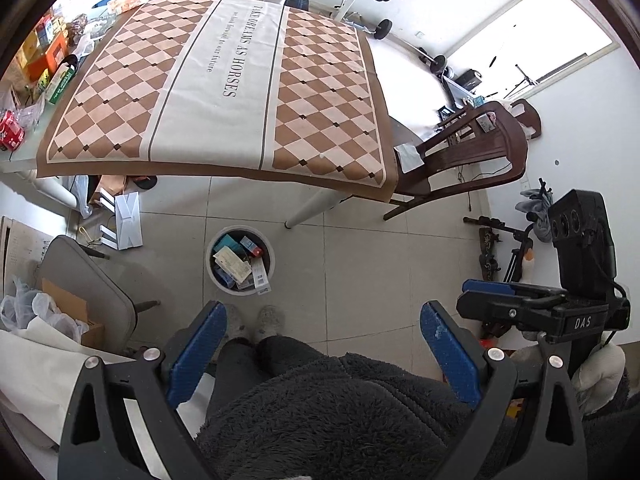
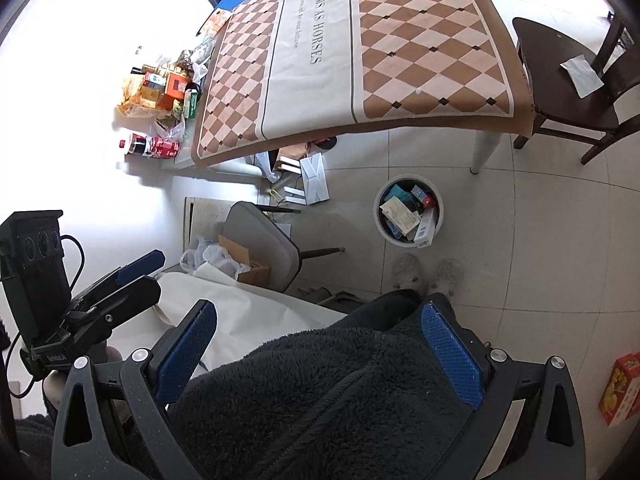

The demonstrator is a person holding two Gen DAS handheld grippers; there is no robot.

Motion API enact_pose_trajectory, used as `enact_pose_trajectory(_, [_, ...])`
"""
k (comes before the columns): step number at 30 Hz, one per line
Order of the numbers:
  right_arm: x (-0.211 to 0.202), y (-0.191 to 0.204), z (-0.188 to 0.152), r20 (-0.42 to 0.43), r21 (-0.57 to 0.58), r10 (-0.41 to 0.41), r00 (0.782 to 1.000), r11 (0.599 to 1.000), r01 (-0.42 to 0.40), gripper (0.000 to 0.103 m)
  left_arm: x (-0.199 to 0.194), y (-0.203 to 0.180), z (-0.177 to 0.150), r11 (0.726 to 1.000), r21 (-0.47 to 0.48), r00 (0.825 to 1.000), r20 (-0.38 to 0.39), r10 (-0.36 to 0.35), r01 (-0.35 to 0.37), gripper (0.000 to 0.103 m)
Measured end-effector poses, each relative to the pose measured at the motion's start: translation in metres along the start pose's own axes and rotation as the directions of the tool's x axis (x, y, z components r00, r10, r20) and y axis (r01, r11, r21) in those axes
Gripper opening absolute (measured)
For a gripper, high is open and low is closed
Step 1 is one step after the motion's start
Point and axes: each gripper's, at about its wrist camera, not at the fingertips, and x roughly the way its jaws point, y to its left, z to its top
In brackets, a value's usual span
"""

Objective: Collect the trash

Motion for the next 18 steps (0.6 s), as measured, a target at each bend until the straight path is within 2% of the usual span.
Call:
enact_pose_trajectory(3, [0.0019,0.0011,-0.0005,-0.005,-0.009,0.002,1.0,1.0,-0.002,0.103,-0.001,0.0003,-0.0032,1.0,-0.001,1.0,0.001,0.0,0.0,0.099])
enact_pose_trajectory(4, [0.0027,0.0017,-0.0011,-0.006,-0.012,0.003,1.0,1.0,-0.003,0.103,-0.001,0.0006,-0.003,1.0,-0.002,1.0,0.001,0.001,-0.001,0.103])
enact_pose_trajectory(18, [0.0048,0.0061,-0.005,-0.009,-0.025,0.003,1.0,1.0,-0.003,0.103,-0.0075,-0.0014,-0.0074,1.0,-0.013,1.0,0.025,-0.01,0.011,0.103])
